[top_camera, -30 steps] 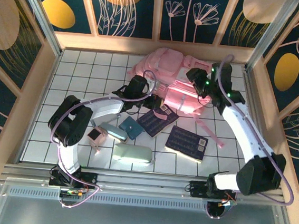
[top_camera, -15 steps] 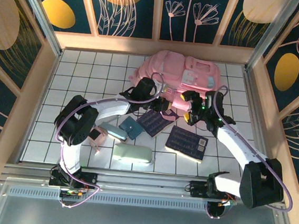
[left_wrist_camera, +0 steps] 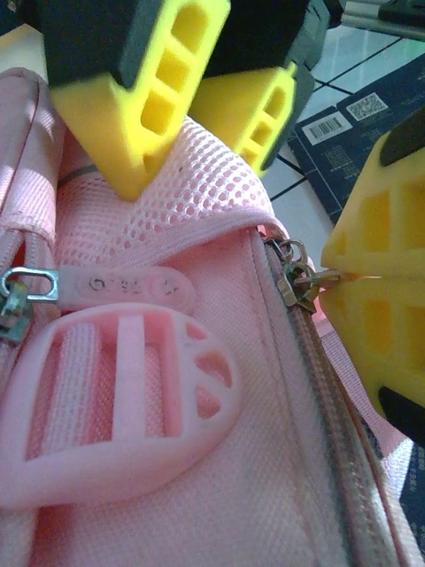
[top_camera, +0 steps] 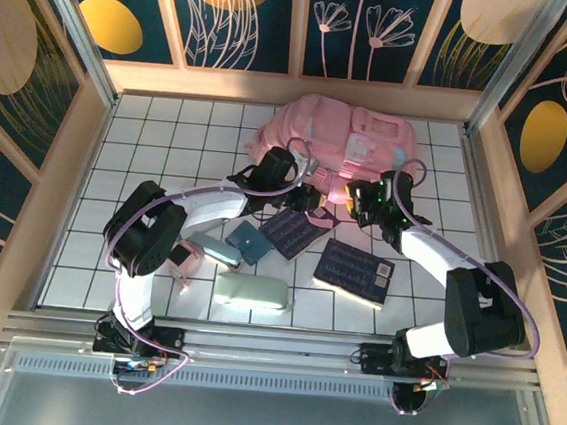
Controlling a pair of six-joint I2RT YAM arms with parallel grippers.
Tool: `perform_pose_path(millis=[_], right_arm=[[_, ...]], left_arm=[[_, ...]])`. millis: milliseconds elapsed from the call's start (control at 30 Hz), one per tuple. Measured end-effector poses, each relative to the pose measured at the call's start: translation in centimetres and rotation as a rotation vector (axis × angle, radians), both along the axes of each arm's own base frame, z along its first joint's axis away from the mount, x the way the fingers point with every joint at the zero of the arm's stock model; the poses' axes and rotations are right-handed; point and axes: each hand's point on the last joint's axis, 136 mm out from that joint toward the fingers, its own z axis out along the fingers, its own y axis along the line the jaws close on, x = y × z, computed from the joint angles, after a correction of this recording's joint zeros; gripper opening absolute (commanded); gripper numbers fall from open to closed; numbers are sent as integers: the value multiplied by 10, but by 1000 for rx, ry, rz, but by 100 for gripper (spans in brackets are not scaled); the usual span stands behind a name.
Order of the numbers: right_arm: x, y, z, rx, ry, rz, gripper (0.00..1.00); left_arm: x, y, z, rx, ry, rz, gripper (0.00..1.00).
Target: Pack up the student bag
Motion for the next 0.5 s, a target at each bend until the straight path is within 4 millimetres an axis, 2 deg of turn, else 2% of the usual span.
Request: perform_pose_path(millis=[67,300,500], right_arm=[[2,-2,-1,-17,-1,-5,1],[4,-10,4,-76,-12,-15,0],[4,-25,3,-110,-5,-25,0]], left_arm=[[1,1,0,8,-5,4,0],[7,5,-3,59,-41,23,0],[13,13,-7,100,-55,54,0]])
